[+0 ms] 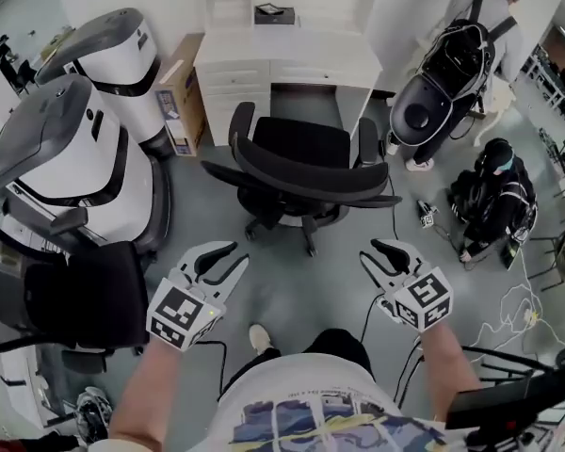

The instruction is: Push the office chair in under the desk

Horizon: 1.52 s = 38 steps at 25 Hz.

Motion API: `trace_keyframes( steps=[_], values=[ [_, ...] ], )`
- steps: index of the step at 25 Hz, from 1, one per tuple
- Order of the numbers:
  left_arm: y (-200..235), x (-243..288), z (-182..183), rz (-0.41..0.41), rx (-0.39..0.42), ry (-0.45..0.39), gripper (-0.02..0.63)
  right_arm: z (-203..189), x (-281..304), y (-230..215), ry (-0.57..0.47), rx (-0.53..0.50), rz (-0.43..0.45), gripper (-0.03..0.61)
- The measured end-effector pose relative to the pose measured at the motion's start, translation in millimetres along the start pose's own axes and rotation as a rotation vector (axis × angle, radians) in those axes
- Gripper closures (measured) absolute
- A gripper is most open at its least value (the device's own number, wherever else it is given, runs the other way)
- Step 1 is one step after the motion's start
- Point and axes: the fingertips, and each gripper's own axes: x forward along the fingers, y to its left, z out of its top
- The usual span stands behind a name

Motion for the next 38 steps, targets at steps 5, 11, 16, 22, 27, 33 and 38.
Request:
trace_keyframes(
  steps=[5, 11, 16, 22, 27, 33, 38],
  values=[
    [46.1, 24.7, -9.1, -0.064, 0.135, 0.045, 0.497, -6.7, 13.5, -9.5, 0.066, -0.029, -0.072, 0.431],
    [96.2, 57.4, -12.1, -0.101, 0.212, 0.118, 0.469, -14.4, 21.2, -45.2, 0.179, -0.122, -0.124, 0.403],
    [131.3, 85.9, -20.0, -0.118, 0.348, 0.232, 0.454, -10.3, 34.5, -71.6, 0.242, -0.235, -0.142, 0.385],
    [144.7, 112.3, -31.8, -0.145, 0.394, 0.325, 0.422, -18.8, 47.9, -92.9, 0.315, -0.344, -0.106, 0.362],
    [149.5, 127.3, -36.6, -0.175, 0.402, 0.386, 0.411, -31.8, 57.6, -108.9, 0.368, -0.407, -0.024, 0.354],
    [151.7, 129.1, -51.2, -0.244, 0.389, 0.458, 0.393, -41.9, 72.6, -112.0, 0.406, -0.491, 0.073, 0.362],
    [157.2, 136.8, -59.0, -0.239, 0.498, 0.537, 0.39, -44.4, 84.6, -113.5, 0.43, -0.544, 0.065, 0.396]
  ],
)
